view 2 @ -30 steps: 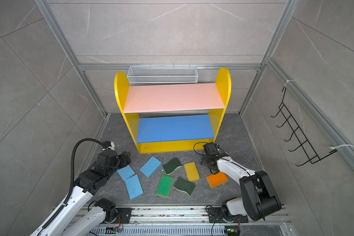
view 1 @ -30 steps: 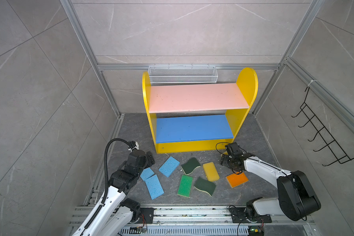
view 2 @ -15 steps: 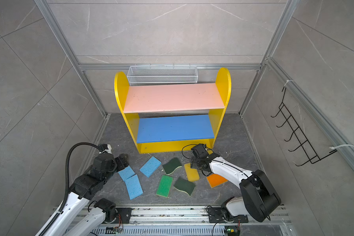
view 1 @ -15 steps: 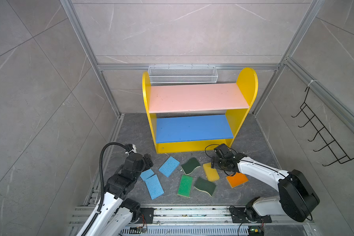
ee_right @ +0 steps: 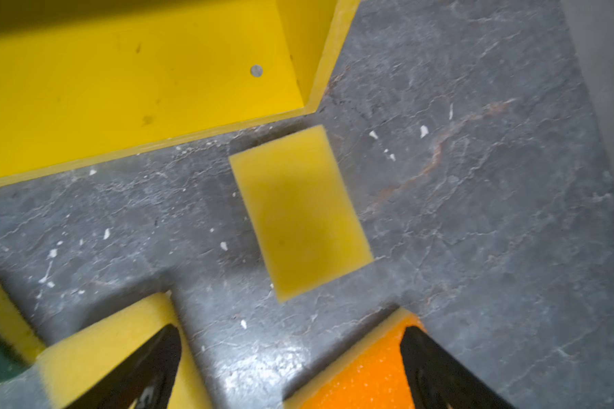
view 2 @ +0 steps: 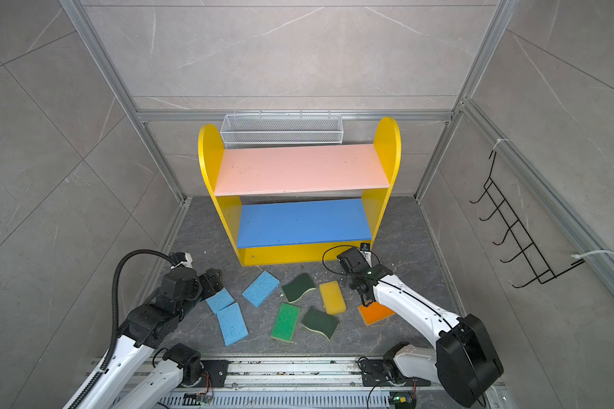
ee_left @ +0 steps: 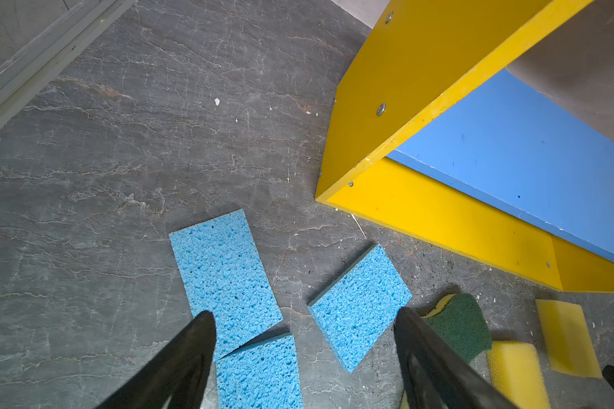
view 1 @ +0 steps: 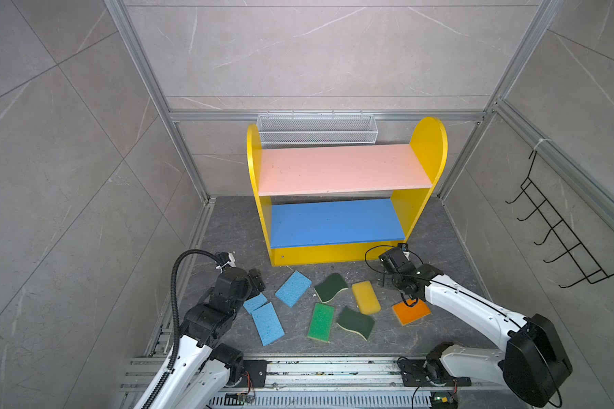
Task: Arrange cleaning sponges on a shelf
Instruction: Pick up the cleaning sponge at the middle-right of the table.
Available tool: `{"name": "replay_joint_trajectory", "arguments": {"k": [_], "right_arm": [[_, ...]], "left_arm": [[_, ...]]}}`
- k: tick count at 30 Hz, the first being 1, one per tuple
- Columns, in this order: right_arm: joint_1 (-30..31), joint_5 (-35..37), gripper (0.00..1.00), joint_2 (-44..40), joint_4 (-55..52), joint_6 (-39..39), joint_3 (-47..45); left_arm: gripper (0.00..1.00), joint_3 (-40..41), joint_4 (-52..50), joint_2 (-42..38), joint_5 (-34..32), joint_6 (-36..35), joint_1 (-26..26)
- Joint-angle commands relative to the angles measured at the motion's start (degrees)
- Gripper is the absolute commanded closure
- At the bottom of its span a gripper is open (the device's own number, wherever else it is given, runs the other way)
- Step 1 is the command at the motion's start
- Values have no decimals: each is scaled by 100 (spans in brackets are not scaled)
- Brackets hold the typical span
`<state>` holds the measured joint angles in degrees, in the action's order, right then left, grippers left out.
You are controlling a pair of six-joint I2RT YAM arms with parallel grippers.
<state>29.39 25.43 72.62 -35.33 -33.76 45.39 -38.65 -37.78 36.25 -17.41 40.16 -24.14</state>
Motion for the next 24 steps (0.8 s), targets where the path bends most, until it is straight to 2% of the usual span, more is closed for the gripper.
{"name": "replay_joint_trajectory", "arguments": {"k": [1,9,15,24], "right_arm": [[-191,48,1,238,6,172,176],[-972,-875,1,473,532,338,14],[-1086,-1283,1,872,738,506,83],[-1339,-1498,1,1179,885,480,32]], "left_arm": [[18,-10,-25,46,62,103,-21],[17,-37,-37,223,17,135,-20],[16,-63,-38,380,-82,237,-29],[15,-187,-107,410,-211,270,-47]]}}
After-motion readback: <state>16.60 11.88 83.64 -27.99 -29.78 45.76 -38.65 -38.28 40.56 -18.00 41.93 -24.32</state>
